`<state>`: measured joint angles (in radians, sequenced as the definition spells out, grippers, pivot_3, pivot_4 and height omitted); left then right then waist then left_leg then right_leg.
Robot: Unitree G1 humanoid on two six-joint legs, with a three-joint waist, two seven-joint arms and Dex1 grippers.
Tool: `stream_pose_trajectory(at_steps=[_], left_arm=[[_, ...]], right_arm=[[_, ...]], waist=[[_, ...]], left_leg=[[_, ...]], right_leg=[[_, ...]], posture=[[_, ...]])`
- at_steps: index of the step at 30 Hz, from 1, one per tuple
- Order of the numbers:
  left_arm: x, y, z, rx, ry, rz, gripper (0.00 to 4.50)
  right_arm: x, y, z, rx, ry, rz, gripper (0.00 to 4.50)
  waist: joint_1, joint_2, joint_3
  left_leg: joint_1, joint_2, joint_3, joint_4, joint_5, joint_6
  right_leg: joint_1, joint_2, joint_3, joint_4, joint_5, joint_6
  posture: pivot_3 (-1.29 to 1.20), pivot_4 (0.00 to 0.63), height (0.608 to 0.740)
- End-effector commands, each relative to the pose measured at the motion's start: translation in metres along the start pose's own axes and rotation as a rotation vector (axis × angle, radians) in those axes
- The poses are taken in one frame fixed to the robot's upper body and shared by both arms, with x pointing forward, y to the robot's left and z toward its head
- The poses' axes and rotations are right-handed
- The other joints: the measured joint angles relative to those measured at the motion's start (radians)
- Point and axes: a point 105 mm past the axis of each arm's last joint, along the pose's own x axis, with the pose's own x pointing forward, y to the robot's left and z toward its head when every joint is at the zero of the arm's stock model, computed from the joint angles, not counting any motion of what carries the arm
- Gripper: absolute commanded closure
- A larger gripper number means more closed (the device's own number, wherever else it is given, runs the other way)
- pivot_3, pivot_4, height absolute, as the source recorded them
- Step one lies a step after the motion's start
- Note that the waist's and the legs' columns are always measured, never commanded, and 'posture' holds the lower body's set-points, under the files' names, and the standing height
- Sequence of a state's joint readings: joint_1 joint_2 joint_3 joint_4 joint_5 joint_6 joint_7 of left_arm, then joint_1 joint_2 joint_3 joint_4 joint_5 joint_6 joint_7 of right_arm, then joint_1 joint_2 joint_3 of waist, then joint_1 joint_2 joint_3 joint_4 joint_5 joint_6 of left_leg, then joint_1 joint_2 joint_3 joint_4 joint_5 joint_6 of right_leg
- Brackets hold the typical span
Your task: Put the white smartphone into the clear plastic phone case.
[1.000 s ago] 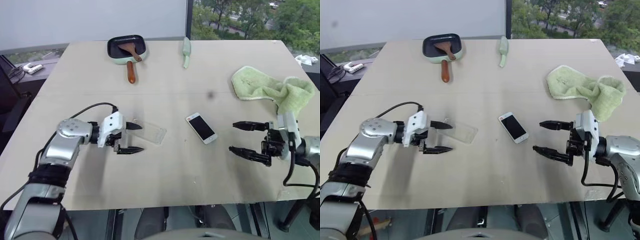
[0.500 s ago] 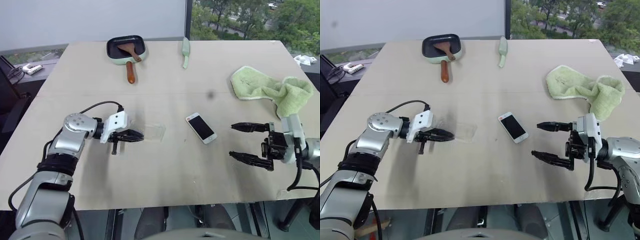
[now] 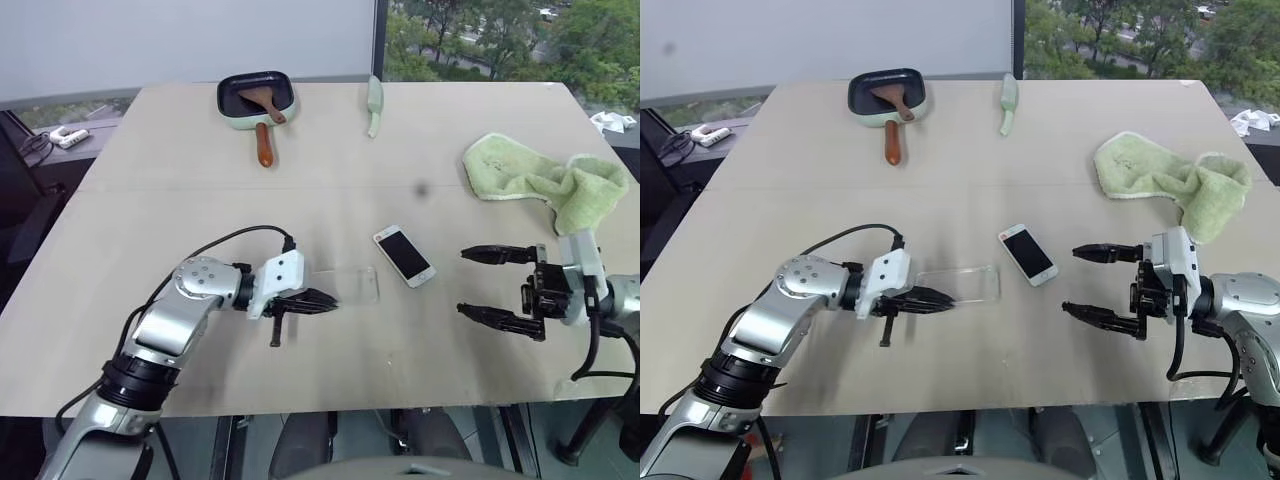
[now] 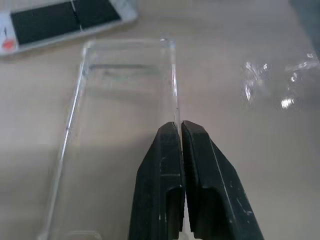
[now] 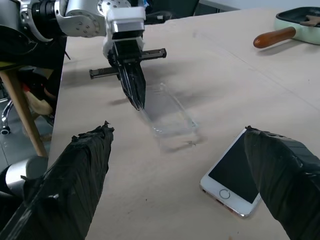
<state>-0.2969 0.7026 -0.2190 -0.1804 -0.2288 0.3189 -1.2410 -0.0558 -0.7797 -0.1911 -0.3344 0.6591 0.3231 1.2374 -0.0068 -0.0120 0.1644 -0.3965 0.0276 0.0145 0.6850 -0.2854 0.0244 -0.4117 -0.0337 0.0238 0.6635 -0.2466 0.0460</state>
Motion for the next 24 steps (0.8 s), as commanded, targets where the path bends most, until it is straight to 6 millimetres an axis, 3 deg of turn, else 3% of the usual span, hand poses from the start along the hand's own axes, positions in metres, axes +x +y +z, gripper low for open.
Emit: stream_pose_trajectory(at_steps=[1,6,7,10,16,24], left_arm=[[0.006,-0.003,0.003,0.02,-0.002,0.006,3.69],[0.01,-0.007,0.007,-0.002,-0.037,0.008,1.37],[0.008,-0.007,0.01,-0.007,-0.051,0.019,1.17],[-0.005,-0.003,0.015,0.006,-0.076,0.069,0.01],[-0.043,0.002,0.025,-0.002,-0.106,0.18,0.01],[-0.071,0.008,0.033,-0.105,-0.148,0.353,0.01]], right_arm=[[-0.001,-0.006,-0.002,-0.062,0.052,-0.03,0.0],[0.009,-0.031,-0.023,-0.13,0.207,-0.235,0.0],[0.014,-0.036,-0.028,-0.107,0.241,-0.29,0.0],[0.032,-0.043,-0.035,-0.037,0.291,-0.389,0.0],[0.067,-0.038,-0.045,-0.005,0.3,-0.51,0.0],[0.076,-0.034,-0.064,0.001,0.434,-0.544,0.0]], waist=[[-0.003,0.0,0.0],[-0.004,0.0,0.0],[-0.005,0.0,0.0],[-0.006,0.0,0.0],[-0.005,0.0,0.0],[-0.004,-0.001,-0.001]], left_leg=[[0.0,0.0,0.0,0.0,0.0,0.0],[0.0,0.0,0.0,0.0,0.0,0.0],[0.0,0.0,0.0,0.0,0.0,0.0],[0.0,0.0,0.001,0.0,0.0,0.0],[-0.001,0.001,-0.001,-0.001,0.0,0.0],[-0.001,0.001,0.0,0.0,0.0,0.0]], right_leg=[[0.0,0.0,0.0,0.0,0.0,0.0],[0.0,0.0,0.001,0.0,0.0,0.0],[0.0,0.0,0.0,0.0,0.0,0.0],[0.0,0.0,0.001,0.0,0.0,0.0],[-0.001,0.0,-0.001,0.0,0.0,0.0],[-0.001,-0.002,0.0,-0.001,0.0,0.0]], posture=[[0.0,0.15,0.74],[0.0,0.15,0.74],[0.0,0.15,0.74],[0.0,0.15,0.74],[0.0,0.15,0.74],[0.0,0.15,0.74]])
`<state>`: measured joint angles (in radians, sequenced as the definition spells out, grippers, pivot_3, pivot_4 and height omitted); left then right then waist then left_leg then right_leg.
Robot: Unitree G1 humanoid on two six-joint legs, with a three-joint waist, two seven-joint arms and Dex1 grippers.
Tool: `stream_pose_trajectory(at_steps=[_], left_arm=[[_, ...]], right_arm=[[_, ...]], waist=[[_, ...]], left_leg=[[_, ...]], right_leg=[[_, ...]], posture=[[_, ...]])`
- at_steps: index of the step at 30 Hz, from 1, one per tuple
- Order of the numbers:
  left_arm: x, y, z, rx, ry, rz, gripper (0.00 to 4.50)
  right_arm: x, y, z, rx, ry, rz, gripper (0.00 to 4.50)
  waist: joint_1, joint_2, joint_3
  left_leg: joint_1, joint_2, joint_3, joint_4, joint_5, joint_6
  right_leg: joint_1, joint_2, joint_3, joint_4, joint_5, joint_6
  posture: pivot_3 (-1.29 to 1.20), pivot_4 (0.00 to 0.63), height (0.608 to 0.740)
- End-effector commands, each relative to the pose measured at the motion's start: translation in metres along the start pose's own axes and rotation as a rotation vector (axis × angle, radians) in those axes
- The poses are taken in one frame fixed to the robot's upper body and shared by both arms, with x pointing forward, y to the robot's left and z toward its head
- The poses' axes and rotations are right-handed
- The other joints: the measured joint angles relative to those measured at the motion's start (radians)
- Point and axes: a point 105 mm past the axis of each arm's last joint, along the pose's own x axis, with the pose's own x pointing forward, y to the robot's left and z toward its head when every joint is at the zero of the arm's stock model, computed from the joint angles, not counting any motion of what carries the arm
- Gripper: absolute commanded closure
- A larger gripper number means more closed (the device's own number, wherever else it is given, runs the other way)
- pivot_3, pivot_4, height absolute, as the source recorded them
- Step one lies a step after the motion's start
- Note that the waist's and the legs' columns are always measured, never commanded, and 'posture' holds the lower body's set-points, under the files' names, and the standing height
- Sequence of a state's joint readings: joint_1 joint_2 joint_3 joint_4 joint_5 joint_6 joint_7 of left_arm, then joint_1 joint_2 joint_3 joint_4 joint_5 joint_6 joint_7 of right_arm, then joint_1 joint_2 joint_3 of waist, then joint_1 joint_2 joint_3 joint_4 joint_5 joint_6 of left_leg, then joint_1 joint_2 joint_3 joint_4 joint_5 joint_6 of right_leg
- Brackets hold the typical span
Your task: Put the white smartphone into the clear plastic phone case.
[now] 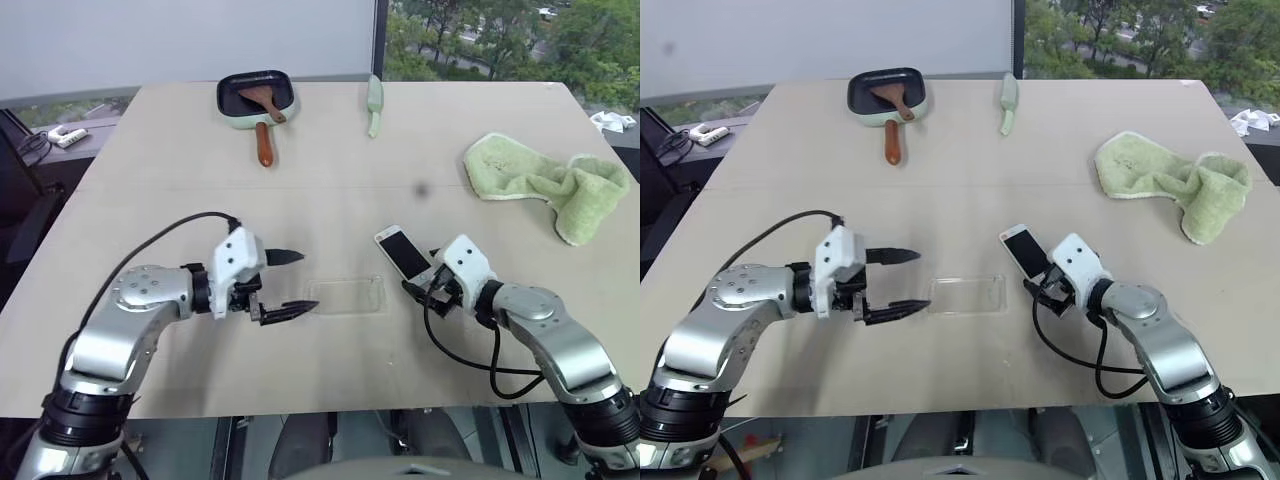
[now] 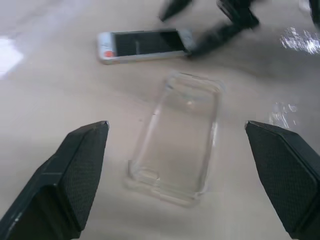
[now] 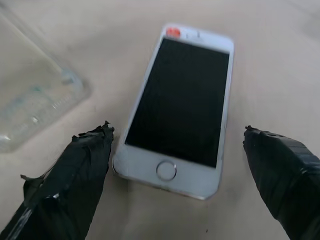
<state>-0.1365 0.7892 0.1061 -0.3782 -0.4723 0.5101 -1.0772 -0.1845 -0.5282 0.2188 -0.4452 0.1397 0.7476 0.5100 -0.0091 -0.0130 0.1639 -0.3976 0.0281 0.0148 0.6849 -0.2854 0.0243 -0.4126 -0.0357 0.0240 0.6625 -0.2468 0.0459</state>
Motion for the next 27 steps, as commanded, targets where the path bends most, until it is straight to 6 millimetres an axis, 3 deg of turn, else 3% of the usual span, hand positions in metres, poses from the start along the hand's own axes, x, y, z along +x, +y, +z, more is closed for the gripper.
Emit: stream_pose_trajectory(at_steps=[1,4,8,14,15,18,24,27], left_arm=[[-0.008,0.001,0.014,0.024,-0.03,0.072,0.01],[-0.011,0.004,0.016,0.018,-0.022,0.134,0.01],[-0.011,0.01,0.017,0.02,-0.001,0.211,0.01],[-0.007,0.004,0.02,-0.012,-0.012,0.213,0.01],[-0.007,0.002,0.021,-0.016,-0.015,0.204,0.0],[-0.006,-0.003,0.022,-0.03,-0.017,0.176,0.0],[-0.008,-0.003,0.018,-0.038,0.01,0.16,0.0],[-0.008,-0.003,0.018,-0.041,0.01,0.157,0.0]], right_arm=[[0.001,0.002,0.009,-0.025,0.013,-0.004,0.0],[0.002,0.009,0.011,0.034,0.035,0.033,0.0],[0.008,0.004,0.003,0.12,0.092,-0.024,0.0],[0.015,0.01,-0.001,0.204,0.145,-0.051,0.0],[0.016,0.01,-0.002,0.215,0.158,-0.062,0.51],[0.017,0.009,-0.005,0.218,0.185,-0.087,1.48],[0.017,0.004,-0.002,0.214,0.175,-0.112,1.59],[0.014,-0.003,0.008,0.164,0.111,-0.107,1.59]], waist=[[-0.003,0.0,0.0],[-0.003,0.0,0.0],[-0.006,-0.002,-0.002],[-0.012,-0.009,-0.006],[-0.012,-0.01,-0.007],[-0.011,-0.011,-0.008],[-0.011,-0.012,-0.008],[-0.011,-0.012,-0.008]], left_leg=[[0.001,-0.001,0.0,0.0,0.0,0.0],[0.001,-0.001,0.0,0.0,0.0,0.0],[0.001,-0.001,-0.001,-0.001,0.0,0.0],[0.003,0.001,0.0,-0.001,0.0,0.0],[0.004,0.001,0.001,-0.001,0.0,0.0],[0.004,0.002,0.001,-0.001,0.0,0.0],[0.005,0.002,0.002,-0.001,0.0,0.0],[0.005,0.002,0.002,-0.001,0.0,0.0]], right_leg=[[0.0,0.0,0.0,0.0,0.0,0.0],[0.0,0.001,0.0,0.001,0.0,0.0],[0.0,0.002,0.0,0.001,0.0,0.0],[0.0,0.003,0.001,0.001,0.0,0.0],[0.0,0.003,0.001,0.001,0.0,0.0],[0.001,0.003,0.001,0.002,0.0,-0.001],[0.001,0.003,0.002,0.002,0.0,-0.001],[0.001,0.003,0.002,0.001,0.0,-0.001]], posture=[[0.0,0.15,0.74],[0.0,0.15,0.74],[0.0,0.15,0.74],[0.0,0.15,0.74],[0.0,0.15,0.74],[0.0,0.15,0.74],[0.0,0.15,0.74],[0.0,0.15,0.74]])
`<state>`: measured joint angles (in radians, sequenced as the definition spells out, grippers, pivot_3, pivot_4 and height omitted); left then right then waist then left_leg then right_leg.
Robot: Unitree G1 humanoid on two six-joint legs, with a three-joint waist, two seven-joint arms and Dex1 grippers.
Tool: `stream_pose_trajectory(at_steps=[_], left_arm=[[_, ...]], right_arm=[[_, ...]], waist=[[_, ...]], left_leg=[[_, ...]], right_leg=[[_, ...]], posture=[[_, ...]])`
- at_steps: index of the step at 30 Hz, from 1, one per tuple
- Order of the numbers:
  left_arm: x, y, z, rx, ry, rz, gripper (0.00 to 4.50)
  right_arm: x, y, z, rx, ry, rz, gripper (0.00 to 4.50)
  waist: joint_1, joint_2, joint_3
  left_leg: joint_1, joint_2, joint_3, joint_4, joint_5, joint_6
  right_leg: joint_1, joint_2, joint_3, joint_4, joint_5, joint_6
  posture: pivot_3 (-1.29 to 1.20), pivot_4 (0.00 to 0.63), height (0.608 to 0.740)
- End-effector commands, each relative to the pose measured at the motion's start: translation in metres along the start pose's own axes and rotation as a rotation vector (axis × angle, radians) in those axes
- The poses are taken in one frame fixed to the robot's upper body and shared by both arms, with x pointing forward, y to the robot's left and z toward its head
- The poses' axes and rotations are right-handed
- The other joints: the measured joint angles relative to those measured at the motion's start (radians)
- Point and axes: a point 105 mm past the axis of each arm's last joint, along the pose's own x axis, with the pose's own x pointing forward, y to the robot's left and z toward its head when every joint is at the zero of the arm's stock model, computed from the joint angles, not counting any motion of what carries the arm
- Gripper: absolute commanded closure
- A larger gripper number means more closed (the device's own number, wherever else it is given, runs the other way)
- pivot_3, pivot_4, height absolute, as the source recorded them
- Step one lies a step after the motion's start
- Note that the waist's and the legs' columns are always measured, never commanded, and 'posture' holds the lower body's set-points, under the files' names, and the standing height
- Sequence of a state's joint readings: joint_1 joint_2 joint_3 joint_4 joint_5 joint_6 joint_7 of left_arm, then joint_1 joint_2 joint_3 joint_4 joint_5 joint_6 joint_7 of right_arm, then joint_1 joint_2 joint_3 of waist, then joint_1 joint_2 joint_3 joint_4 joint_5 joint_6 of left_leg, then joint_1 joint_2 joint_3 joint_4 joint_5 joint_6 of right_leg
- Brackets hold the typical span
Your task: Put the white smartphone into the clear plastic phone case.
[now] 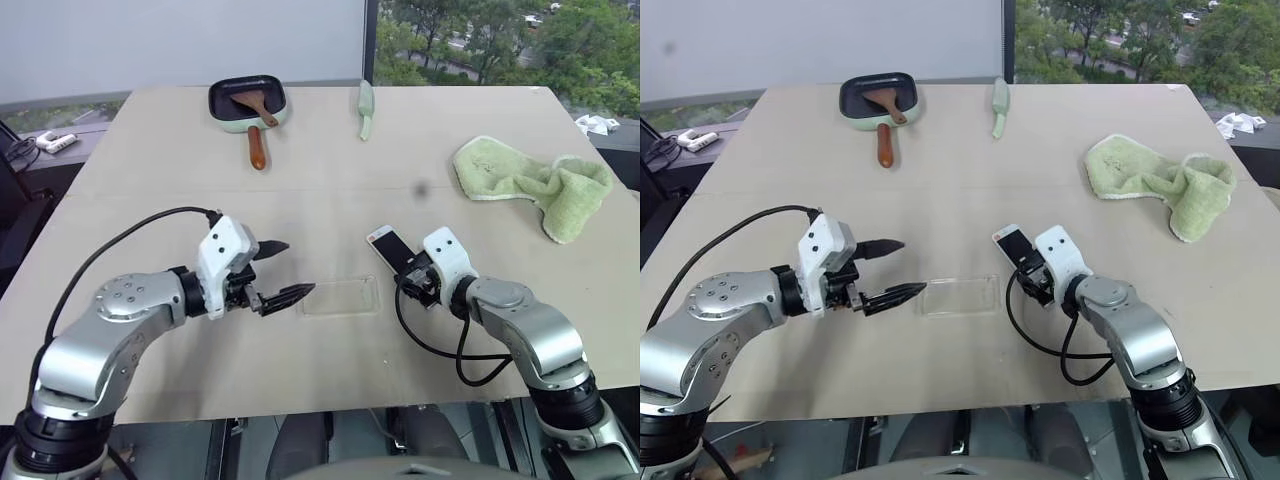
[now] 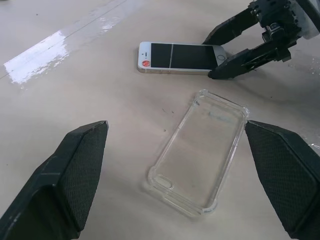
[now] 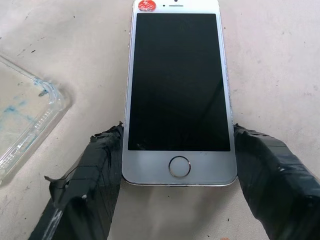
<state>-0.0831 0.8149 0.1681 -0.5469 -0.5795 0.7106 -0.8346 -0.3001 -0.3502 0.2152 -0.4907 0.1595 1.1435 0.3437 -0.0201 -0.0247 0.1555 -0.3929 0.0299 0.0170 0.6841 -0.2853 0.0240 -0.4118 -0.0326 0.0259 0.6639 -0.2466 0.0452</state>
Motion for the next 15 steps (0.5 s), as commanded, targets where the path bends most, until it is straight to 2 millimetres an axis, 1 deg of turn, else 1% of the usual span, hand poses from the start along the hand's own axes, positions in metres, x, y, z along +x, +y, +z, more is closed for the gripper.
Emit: stream_pose_trajectory(at_steps=[1,5,8,11,15], left_arm=[[-0.003,-0.002,0.01,0.039,-0.021,-0.009,0.0],[-0.003,-0.003,0.008,0.052,-0.018,-0.022,0.0],[-0.001,-0.001,0.011,0.055,-0.043,-0.052,0.0],[-0.001,0.003,0.014,0.06,-0.059,-0.078,0.0],[-0.002,0.009,0.016,0.085,-0.055,-0.114,0.0]], right_arm=[[-0.002,-0.011,0.006,-0.055,-0.04,-0.011,1.59],[-0.012,-0.014,0.026,-0.18,-0.134,0.12,1.59],[-0.02,-0.008,0.039,-0.289,-0.178,0.287,1.59],[-0.027,0.001,0.045,-0.422,-0.173,0.45,1.59],[-0.03,0.009,0.044,-0.561,-0.115,0.59,1.59]], waist=[[0.001,0.0,0.0],[0.006,0.002,0.002],[0.007,0.002,0.002],[0.006,0.003,0.003],[0.005,0.003,0.003]], left_leg=[[0.0,0.0,0.0,0.0,0.0,0.0],[-0.001,-0.001,0.0,0.0,0.0,0.0],[-0.002,-0.002,0.0,0.0,0.0,0.0],[-0.003,-0.002,-0.001,-0.001,0.0,0.0],[-0.003,-0.001,-0.001,-0.001,0.0,0.0]], right_leg=[[0.0,0.0,0.0,0.0,0.0,0.0],[0.0,-0.001,0.0,-0.001,0.0,0.0],[-0.001,-0.001,0.0,-0.002,0.0,0.0],[-0.001,-0.001,-0.001,-0.002,0.0,0.0],[-0.001,-0.001,-0.002,-0.002,0.0,0.0]], posture=[[0.0,0.15,0.74],[0.0,0.15,0.74],[0.0,0.15,0.74],[0.0,0.15,0.74],[0.0,0.15,0.74]])
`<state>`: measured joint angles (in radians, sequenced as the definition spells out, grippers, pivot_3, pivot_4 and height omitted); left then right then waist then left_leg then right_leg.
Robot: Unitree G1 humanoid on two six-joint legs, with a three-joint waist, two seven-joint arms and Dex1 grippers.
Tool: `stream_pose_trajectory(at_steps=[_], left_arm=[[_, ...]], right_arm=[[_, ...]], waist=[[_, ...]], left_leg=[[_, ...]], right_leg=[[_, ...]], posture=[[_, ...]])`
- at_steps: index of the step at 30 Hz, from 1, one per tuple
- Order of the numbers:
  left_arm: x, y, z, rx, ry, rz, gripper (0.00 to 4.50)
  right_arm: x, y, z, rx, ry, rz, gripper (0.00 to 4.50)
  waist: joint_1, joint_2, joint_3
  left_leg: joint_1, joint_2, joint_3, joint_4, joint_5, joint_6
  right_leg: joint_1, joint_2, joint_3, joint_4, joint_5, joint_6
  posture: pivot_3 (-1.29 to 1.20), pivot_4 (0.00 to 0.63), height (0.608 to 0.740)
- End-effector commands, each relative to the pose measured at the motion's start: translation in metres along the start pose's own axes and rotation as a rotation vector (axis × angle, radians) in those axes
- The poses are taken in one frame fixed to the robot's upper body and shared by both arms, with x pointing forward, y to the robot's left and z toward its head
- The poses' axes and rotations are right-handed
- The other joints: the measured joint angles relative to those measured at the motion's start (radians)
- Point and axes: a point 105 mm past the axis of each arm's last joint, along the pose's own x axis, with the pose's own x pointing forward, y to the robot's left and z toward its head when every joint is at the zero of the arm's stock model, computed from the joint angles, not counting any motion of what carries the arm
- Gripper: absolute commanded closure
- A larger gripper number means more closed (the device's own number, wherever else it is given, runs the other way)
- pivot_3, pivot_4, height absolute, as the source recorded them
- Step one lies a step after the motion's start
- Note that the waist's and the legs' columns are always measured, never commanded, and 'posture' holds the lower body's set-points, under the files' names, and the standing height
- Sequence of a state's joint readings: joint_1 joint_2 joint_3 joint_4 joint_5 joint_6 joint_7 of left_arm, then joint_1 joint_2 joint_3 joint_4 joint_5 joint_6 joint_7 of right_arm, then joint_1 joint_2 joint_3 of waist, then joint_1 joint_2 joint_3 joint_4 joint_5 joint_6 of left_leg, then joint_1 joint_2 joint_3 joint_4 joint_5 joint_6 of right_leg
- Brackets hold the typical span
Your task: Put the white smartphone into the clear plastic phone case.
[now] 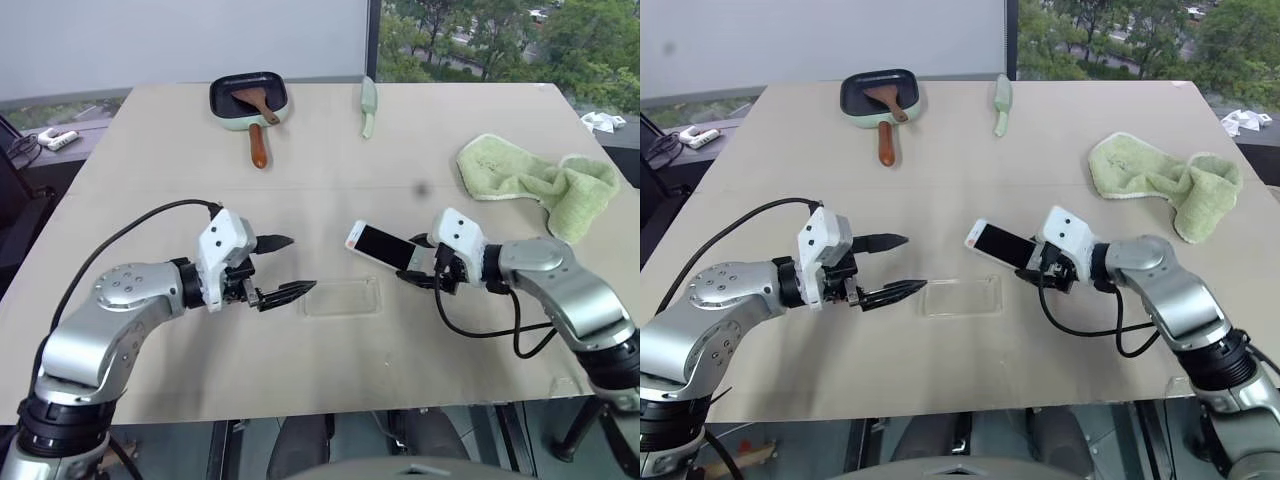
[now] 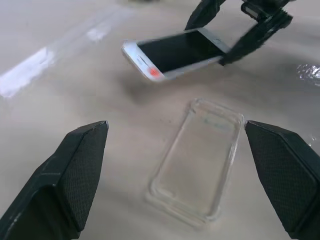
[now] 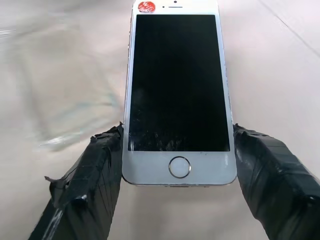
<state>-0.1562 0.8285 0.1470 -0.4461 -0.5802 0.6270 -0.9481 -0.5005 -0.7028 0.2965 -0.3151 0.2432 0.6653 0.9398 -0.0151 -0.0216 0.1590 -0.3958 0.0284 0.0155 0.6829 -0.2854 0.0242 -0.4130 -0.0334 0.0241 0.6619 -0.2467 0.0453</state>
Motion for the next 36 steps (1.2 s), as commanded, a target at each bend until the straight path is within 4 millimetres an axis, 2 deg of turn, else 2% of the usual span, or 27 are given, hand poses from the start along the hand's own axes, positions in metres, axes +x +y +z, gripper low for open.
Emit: stream_pose_trajectory(at_steps=[1,4,11,12,18,21,36], left_arm=[[-0.002,0.003,0.008,0.049,-0.008,-0.054,0.0],[0.002,0.002,0.011,0.055,-0.015,-0.118,0.76],[0.012,-0.001,0.013,0.071,-0.052,-0.266,4.22],[0.013,-0.001,0.011,0.071,-0.056,-0.29,4.44],[0.024,0.01,-0.009,0.122,0.021,-0.382,4.44],[0.027,0.012,-0.01,0.147,0.036,-0.407,4.44],[0.037,-0.012,-0.026,0.197,0.077,-0.495,4.44]], right_arm=[[0.001,0.01,0.007,-0.131,0.033,0.144,1.59],[0.006,0.006,0.003,-0.186,0.094,0.165,1.59],[0.014,0.006,0.004,-0.223,0.115,0.188,1.59],[0.015,0.007,0.005,-0.225,0.114,0.193,1.59],[0.023,0.013,0.005,-0.272,0.154,0.223,1.59],[0.025,0.013,0.008,-0.3,0.155,0.225,1.59],[0.033,0.029,0.014,-0.407,0.175,0.33,1.59]], waist=[[0.001,0.0,0.0],[0.003,0.0,0.0],[0.004,0.0,0.0],[0.003,0.0,0.0],[0.003,0.0,0.0],[0.003,0.0,0.0],[0.002,0.0,0.0]], left_leg=[[0.0,0.0,0.0,0.0,0.0,0.0],[-0.001,0.0,0.0,0.0,0.0,0.0],[-0.002,-0.001,0.0,0.0,0.0,0.0],[-0.002,-0.001,0.0,0.0,0.0,0.0],[-0.002,-0.001,0.001,0.001,0.0,0.0],[-0.002,-0.001,0.001,0.001,0.0,0.0],[-0.003,-0.001,-0.001,0.001,0.0,0.0]], right_leg=[[0.0,0.0,0.0,0.0,0.0,0.0],[0.0,0.0,-0.001,0.0,0.0,0.0],[-0.001,-0.001,-0.001,0.0,0.0,0.0],[-0.001,-0.001,-0.001,0.0,0.0,0.0],[-0.001,0.0,-0.002,0.001,0.0,0.0],[-0.001,0.0,-0.002,0.001,0.0,0.0],[-0.001,-0.001,-0.002,0.001,0.0,0.0]], posture=[[0.0,0.15,0.74],[0.0,0.15,0.74],[0.0,0.15,0.74],[0.0,0.15,0.74],[0.0,0.15,0.74],[0.0,0.15,0.74],[0.0,0.15,0.74]])
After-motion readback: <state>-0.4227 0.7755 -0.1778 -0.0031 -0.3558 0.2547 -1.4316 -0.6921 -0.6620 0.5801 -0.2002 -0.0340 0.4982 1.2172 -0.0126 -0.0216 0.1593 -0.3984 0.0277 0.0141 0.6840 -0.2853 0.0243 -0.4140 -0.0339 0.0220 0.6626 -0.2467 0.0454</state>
